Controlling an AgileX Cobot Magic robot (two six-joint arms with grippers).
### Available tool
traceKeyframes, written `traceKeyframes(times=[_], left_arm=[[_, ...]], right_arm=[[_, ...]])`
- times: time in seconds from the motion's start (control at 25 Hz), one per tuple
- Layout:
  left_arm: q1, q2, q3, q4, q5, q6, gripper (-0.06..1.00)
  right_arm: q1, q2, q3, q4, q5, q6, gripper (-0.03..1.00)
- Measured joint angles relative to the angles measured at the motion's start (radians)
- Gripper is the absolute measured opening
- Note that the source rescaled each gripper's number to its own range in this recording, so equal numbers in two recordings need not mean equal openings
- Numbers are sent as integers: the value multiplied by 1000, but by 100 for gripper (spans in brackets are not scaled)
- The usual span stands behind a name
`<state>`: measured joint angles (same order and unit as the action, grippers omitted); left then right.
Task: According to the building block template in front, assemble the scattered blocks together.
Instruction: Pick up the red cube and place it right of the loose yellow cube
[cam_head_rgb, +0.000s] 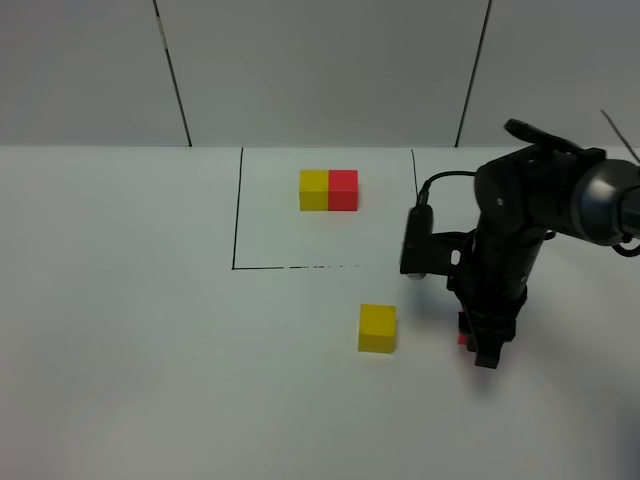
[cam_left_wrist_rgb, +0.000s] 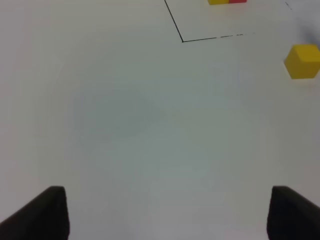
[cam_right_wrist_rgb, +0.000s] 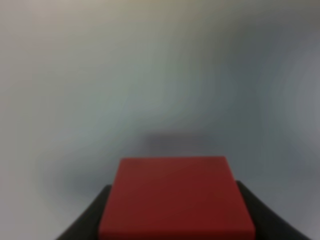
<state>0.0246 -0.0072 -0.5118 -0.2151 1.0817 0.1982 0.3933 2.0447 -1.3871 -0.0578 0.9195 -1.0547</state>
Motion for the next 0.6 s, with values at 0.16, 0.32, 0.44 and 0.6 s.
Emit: traceKeyframes(times=[0.16,0.32,0.44,0.6], left_arm=[[0,0,0,0,0,0,94],[0,0,0,0,0,0,94],[0,0,0,0,0,0,94],[0,0,0,0,0,-1,94]], right_arm=[[36,64,-91,-6,45,0,1],[67,122,-156,-2,75,0,1],[69,148,-167,8,75,0,1],[69,168,-170,16,75,0,1]])
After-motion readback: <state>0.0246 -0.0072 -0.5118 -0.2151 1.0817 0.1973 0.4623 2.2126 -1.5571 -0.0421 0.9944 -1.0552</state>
